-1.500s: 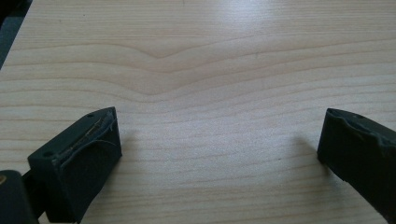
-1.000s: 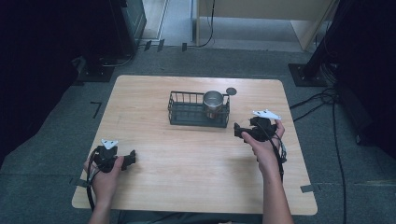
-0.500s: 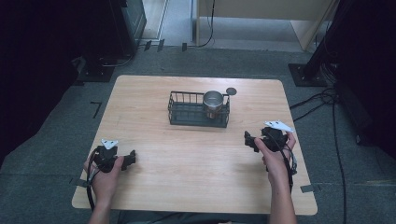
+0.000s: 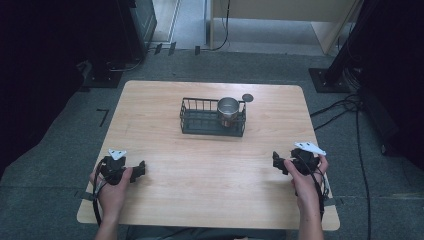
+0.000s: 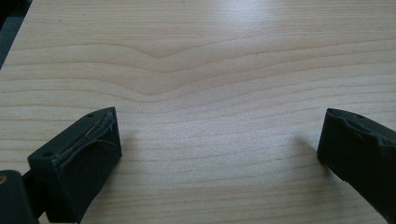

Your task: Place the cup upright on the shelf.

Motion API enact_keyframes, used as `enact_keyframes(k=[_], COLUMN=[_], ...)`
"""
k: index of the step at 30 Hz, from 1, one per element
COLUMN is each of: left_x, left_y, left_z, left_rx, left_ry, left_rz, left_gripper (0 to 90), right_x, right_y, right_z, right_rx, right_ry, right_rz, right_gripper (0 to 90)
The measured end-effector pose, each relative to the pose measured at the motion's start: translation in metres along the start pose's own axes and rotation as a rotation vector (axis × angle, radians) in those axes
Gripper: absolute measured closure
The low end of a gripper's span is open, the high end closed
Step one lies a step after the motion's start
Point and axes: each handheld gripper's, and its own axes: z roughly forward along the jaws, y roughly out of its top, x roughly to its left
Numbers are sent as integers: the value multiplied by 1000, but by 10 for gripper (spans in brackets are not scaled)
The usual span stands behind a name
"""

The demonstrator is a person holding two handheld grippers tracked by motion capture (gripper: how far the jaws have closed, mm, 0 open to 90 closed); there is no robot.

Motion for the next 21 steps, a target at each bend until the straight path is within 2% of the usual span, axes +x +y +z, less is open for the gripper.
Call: enact_keyframes(k=[2, 21], left_x=[0, 0], left_y=[0, 0], left_z=[0, 0], left_rx=[0, 0], left_ry=[0, 0], left_rz=[-1, -1], left_gripper=[0, 0], right_x=[-7, -36], right_y=[-7, -48], right_z=[-1, -9], right_rx=[11, 66], right_ry=[-26, -90], right_rz=[13, 44], right_gripper=[0, 0])
